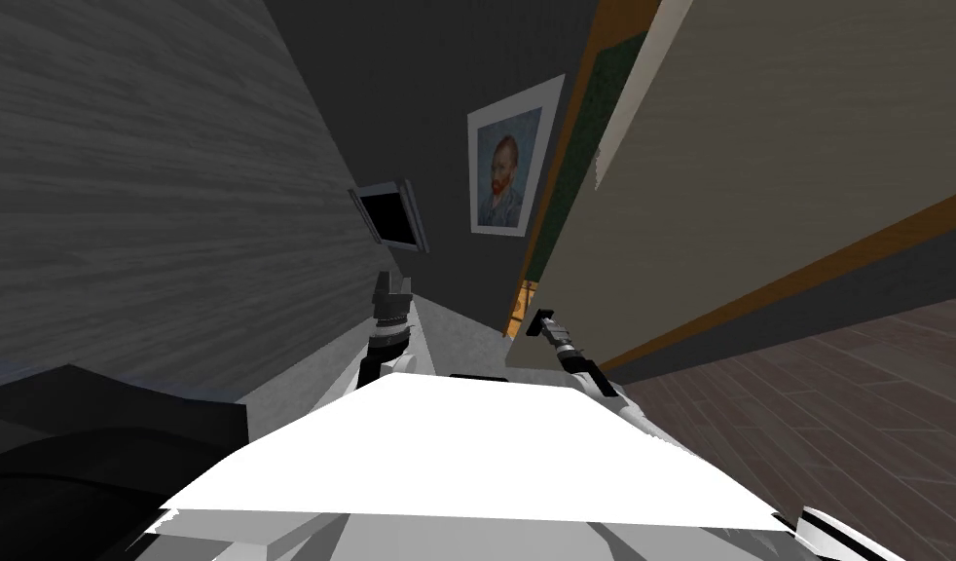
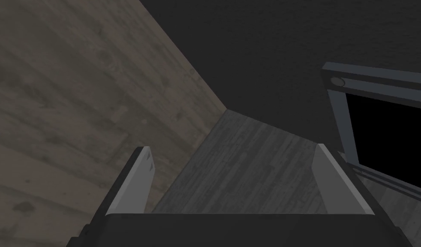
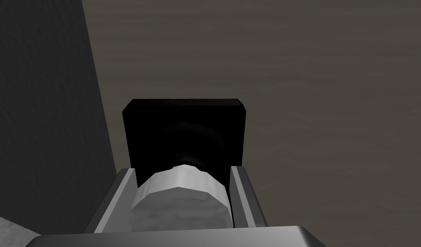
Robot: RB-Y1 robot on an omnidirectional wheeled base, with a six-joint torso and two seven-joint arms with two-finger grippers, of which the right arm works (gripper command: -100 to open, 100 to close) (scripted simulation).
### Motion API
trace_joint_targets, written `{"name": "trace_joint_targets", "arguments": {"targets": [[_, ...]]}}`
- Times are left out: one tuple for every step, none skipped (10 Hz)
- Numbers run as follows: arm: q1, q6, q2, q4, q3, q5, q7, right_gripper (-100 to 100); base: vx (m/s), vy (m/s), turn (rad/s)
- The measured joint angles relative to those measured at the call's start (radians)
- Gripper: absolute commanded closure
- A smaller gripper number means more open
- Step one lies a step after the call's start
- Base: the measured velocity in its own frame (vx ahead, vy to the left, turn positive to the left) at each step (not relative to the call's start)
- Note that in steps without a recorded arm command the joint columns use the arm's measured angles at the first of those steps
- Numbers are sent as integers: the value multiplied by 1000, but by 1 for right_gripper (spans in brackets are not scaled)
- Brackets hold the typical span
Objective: Pull the door open
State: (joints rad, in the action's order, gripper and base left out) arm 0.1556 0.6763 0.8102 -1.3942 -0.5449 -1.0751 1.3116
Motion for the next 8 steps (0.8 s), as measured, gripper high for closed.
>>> {"name": "trace_joint_targets", "arguments": {"targets": [[1,8,11,1,-4,2,8,100,-249,-88,177],[0,19,22,2,-9,5,18,100,-246,-115,139],[-1,28,29,2,-19,9,28,100,-219,-103,190],[3,38,40,1,-30,13,40,100,-224,-98,166],[6,48,50,1,-42,18,51,100,-231,-87,130],[9,55,61,-3,-50,21,61,100,-204,-90,126],[11,63,69,-2,-60,25,70,100,-259,-96,148],[12,74,78,-3,-67,29,81,100,-251,-110,146]]}}
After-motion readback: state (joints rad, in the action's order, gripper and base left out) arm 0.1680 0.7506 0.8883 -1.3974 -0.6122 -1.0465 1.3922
